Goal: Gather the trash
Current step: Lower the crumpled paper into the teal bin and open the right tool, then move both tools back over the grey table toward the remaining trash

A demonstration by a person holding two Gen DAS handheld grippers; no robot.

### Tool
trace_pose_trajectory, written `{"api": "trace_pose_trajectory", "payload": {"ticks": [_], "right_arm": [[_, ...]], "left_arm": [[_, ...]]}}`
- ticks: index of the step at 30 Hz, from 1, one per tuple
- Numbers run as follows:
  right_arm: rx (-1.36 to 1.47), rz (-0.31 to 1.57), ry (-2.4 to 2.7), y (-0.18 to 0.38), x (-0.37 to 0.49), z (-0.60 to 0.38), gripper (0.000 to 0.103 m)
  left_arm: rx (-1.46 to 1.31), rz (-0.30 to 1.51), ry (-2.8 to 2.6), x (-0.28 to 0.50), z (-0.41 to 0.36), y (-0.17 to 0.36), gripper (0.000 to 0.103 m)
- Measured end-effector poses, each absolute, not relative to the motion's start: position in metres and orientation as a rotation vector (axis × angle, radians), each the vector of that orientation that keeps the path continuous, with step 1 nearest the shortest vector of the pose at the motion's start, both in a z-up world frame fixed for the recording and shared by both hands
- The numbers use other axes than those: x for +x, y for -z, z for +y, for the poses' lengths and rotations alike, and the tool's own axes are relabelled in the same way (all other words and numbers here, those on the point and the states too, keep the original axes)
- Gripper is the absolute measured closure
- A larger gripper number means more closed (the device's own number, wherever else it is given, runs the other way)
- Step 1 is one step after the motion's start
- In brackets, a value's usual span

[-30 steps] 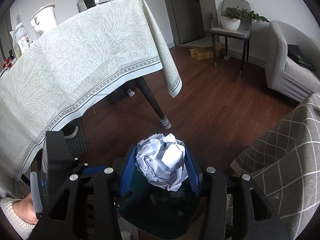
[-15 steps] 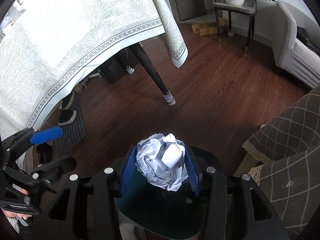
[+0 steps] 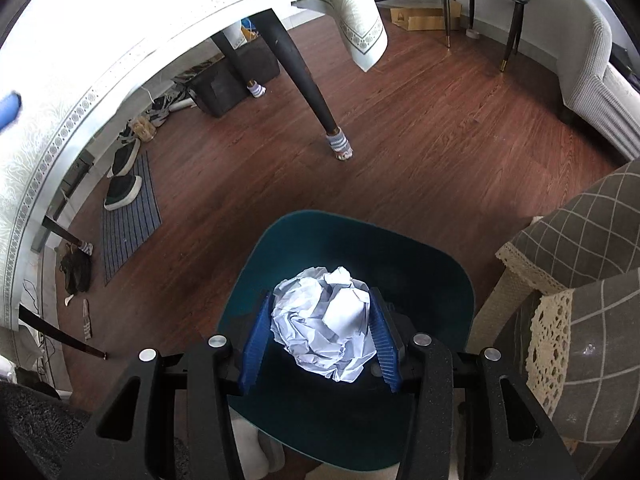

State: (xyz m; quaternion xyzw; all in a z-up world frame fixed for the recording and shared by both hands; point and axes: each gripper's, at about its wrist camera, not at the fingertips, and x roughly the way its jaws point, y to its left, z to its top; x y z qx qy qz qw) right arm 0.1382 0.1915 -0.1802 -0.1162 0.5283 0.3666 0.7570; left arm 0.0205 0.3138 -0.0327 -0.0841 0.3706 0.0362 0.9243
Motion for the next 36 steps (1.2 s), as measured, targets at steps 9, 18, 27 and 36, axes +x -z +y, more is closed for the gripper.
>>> {"api": "trace_pose_trajectory", "payload": {"ticks": [9, 18, 27, 36], "right_arm": [[-0.290, 1.150, -0.792, 0.185, 0.126, 0.180, 0.034], [-0.270, 1.118, -0.807, 0.166, 0.121, 0.156, 0.034], [-0.235, 1.030, -0.861, 0.122, 0.110, 0.130, 0.034], [-0.187, 0.855, -0.869, 0.056, 0.101, 0.082, 0.034]], "left_arm": [[-0.179, 0.690, -0.071, 0.021, 0.302, 0.003, 0.062], [-0.184, 0.636, -0.066, 0.024, 0.285, -0.019, 0.063], [-0.226, 0.600, -0.030, 0.036, 0.261, -0.034, 0.063], [-0.196, 0.598, -0.008, 0.052, 0.223, -0.036, 0.063]]}}
